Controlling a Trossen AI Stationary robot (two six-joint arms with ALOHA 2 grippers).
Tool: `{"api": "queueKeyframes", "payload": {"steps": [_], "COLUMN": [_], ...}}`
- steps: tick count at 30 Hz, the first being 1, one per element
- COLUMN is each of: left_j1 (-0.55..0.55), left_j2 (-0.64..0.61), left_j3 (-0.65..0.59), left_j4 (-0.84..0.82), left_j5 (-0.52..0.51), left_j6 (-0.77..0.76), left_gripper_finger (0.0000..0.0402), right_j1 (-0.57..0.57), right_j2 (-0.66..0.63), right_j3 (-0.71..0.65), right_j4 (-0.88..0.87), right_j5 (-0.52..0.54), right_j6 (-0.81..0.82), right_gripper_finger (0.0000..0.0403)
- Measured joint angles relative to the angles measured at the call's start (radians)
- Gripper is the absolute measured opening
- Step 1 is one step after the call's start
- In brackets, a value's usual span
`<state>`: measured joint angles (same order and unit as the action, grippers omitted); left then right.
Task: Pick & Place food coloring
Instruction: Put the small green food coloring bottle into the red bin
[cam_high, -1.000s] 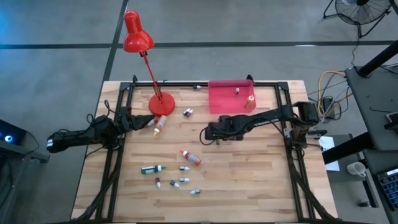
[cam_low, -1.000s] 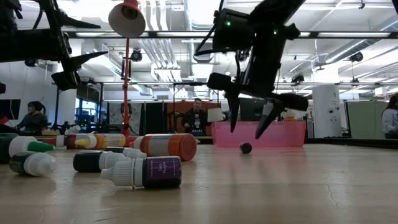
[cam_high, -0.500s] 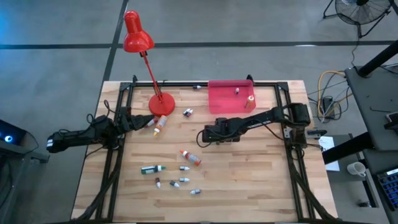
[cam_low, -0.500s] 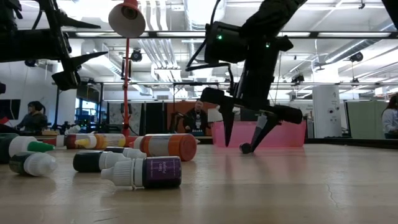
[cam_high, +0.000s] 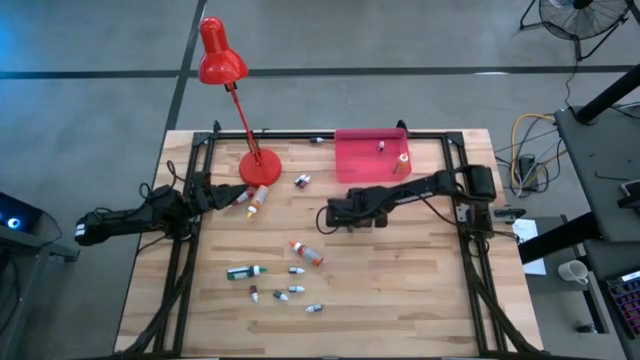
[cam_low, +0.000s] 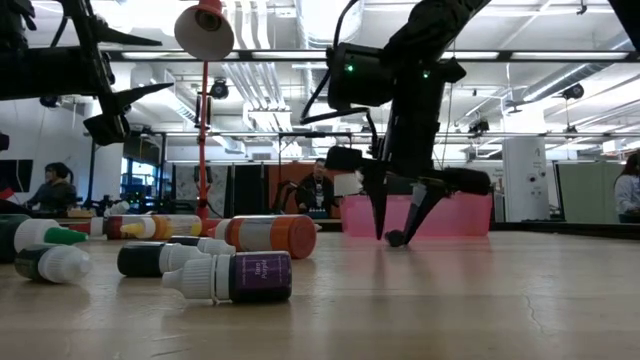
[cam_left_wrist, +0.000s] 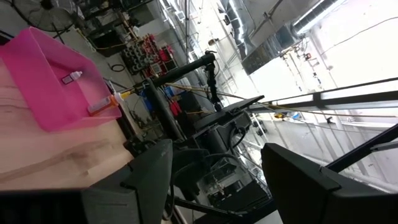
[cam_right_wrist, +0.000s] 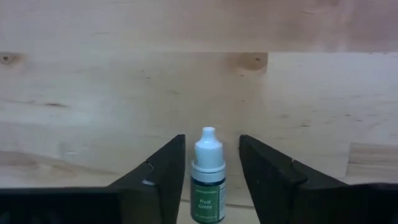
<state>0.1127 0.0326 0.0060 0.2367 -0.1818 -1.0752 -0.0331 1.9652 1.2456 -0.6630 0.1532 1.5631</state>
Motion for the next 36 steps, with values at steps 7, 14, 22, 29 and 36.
{"api": "queueKeyframes", "payload": {"steps": [7,14,22,29,36], "left_j1": [0.000,0.000,0.000,0.000,0.000], "left_j2": [0.000,0.000,0.000,0.000,0.000], "left_j3": [0.000,0.000,0.000,0.000,0.000], "left_j4": [0.000,0.000,0.000,0.000,0.000], "left_j5": [0.000,0.000,0.000,0.000,0.000], "left_j6": [0.002,0.002,0.002,0.002,0.000], "left_gripper_finger": [0.0220,0.0220,0.0220,0.0220,0.0220], "right_j1": [-0.037,-0.066,-0.070,-0.017,0.149], "right_j2": [0.000,0.001,-0.020,-0.106,-0.130], "right_j3": [0.002,0.010,0.043,0.073,0.065], "right_j4": [-0.018,-0.036,-0.046,-0.071,-0.093], "right_j5": [-0.075,-0.161,-0.124,0.197,0.568], "right_j6": [-0.052,-0.095,-0.130,-0.107,-0.007], "right_gripper_finger": [0.0092,0.0052,0.0049,0.0046,0.0046]}}
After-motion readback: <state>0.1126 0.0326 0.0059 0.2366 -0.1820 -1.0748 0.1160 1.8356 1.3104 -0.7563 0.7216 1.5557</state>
